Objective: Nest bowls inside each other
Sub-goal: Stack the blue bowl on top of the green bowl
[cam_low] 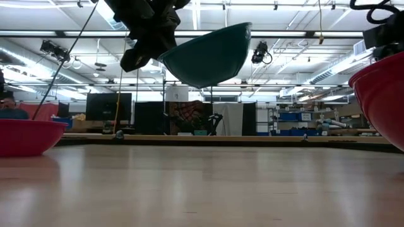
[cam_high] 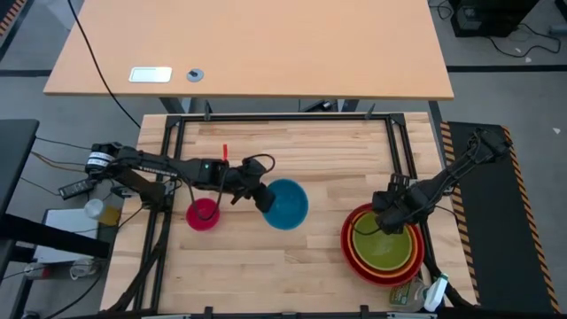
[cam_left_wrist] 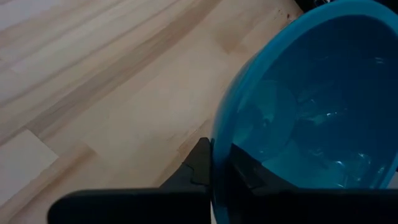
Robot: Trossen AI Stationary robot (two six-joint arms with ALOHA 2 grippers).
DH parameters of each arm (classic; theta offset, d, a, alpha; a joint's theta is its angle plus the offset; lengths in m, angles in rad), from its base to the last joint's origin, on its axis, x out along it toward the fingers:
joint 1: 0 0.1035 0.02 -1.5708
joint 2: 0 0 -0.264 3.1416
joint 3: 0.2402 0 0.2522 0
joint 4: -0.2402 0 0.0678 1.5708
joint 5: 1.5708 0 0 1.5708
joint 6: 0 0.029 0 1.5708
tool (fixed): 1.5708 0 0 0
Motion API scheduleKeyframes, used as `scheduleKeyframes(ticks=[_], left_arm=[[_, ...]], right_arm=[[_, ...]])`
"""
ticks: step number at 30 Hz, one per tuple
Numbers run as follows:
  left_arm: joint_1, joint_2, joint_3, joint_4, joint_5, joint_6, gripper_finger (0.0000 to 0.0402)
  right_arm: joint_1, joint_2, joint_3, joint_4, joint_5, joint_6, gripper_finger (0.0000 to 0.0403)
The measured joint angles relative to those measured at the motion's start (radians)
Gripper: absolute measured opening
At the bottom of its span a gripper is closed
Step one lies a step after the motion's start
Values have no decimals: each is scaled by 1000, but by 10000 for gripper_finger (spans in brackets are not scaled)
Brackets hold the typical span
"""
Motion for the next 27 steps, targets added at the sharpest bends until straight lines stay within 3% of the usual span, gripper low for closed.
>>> scheduleKeyframes(ticks=[8,12,16,20,25,27], left_arm=[[0,0,0,3,8,0,18],[0,0,0,59,8,-6,18],[2,14,1,140,-102,-59,18],[4,46,1,161,-255,-121,18],[3,99,0,157,-408,-185,18],[3,113,0,196,-452,-200,18]], right_arm=[[-17,-3,107,-68,8,11,277],[-20,-3,196,-43,65,8,275],[-67,-2,246,169,164,28,274],[-125,-1,250,468,338,61,274],[-205,46,252,705,578,-59,274],[-242,79,252,757,622,-133,274]])
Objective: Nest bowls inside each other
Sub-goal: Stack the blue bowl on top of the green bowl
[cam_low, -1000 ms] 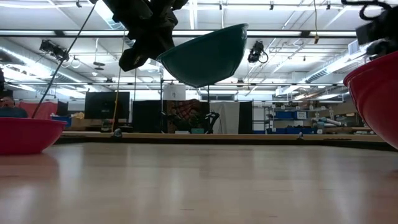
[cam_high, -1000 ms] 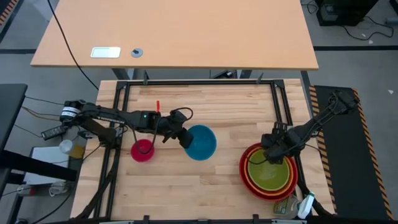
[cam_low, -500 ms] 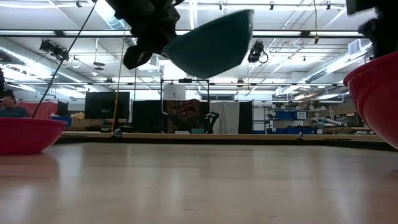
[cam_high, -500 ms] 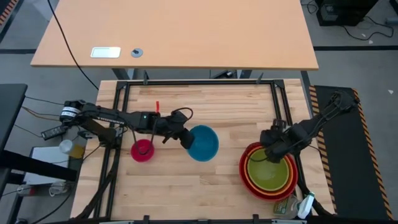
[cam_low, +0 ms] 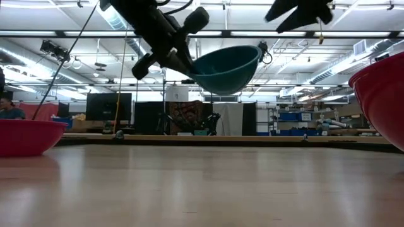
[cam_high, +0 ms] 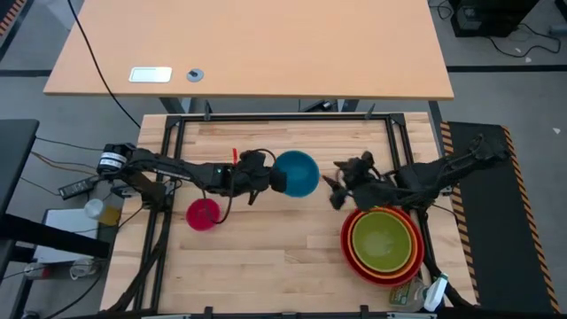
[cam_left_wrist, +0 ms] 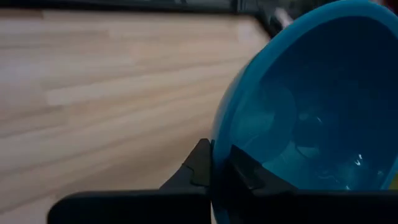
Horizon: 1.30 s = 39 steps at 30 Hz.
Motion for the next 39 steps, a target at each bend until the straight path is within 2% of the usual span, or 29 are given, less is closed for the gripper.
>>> scheduleKeyframes(ticks=[6,13,16,20,27,32,35,39], left_arm=[[0,1,7,39,-94,4,15],[0,-1,50,45,-109,8,15],[5,-1,58,46,-117,10,15],[6,-1,58,46,-119,-6,19],[6,-1,57,50,-117,-57,42],[5,-1,56,51,-51,-36,47],[3,-1,56,61,-19,-16,74],[0,-1,56,74,6,9,144]], right_arm=[[-85,98,-2,131,21,-123,274],[-148,157,-2,246,31,-133,272],[-162,189,-2,254,21,-134,258],[-171,211,-2,277,49,-133,221],[-191,215,-2,276,63,-119,126],[-205,214,-2,270,69,-101,58],[-217,214,-2,260,60,-101,30],[-225,214,-2,251,-3,-96,22]])
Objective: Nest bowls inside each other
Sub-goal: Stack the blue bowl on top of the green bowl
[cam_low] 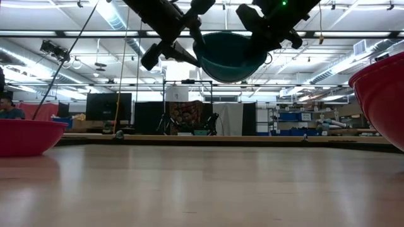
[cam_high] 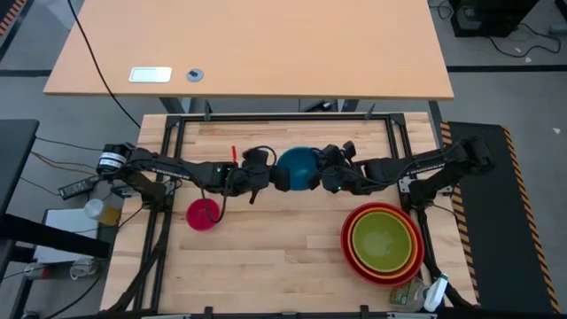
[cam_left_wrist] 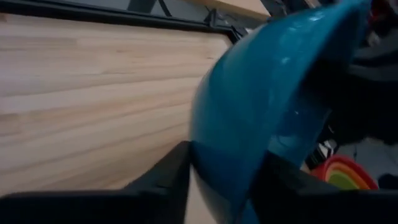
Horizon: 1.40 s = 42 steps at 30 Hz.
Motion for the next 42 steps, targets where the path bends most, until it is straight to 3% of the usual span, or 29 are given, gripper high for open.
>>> scheduleKeyframes(ticks=[7,14,22,30,36,42], left_arm=[[0,0,1,22,86,107,258],[0,-15,5,35,201,172,292],[-8,-71,6,225,510,408,293],[-11,-95,4,287,555,497,293],[-11,-96,3,250,555,498,293],[-14,-96,3,99,583,498,293]], right_arm=[[-14,0,0,-51,-61,46,30],[-15,-50,0,-202,-171,43,30],[-18,-225,0,-524,-524,38,31],[69,-378,-7,-739,-985,-161,31],[223,-344,-61,-866,-993,-171,31],[326,-219,-78,-881,-855,-26,28]])
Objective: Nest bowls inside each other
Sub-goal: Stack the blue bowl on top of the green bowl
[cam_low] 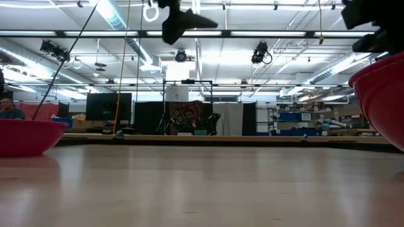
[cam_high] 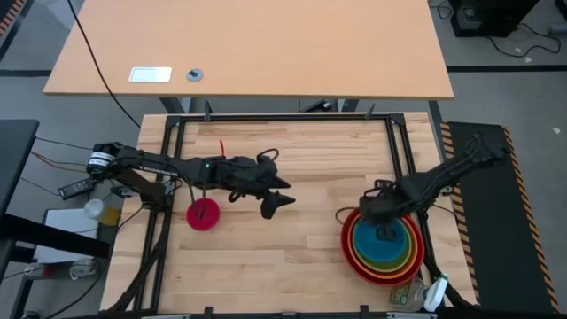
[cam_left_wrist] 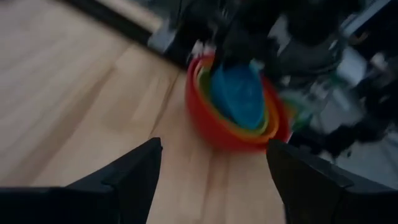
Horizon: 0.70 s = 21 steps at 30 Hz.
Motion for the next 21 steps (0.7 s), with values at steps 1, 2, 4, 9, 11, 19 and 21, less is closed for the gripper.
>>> scheduleKeyframes(ticks=[1,2,4,9,11,19,21], left_arm=[[0,0,0,-36,6,0,293],[0,0,0,-67,10,0,293],[0,0,-1,-118,13,0,293],[0,0,-1,-156,55,-3,293],[0,0,-1,-156,68,-2,293],[0,-32,-2,-234,85,74,293],[0,-35,-1,-242,85,77,293]], right_arm=[[9,26,0,-3,0,16,28],[18,49,0,-9,-1,33,28],[38,92,0,-14,-17,61,28],[84,171,0,-11,-44,73,29],[96,187,1,-5,-44,85,30],[105,158,1,38,-49,89,86],[102,148,2,41,-49,81,110]])
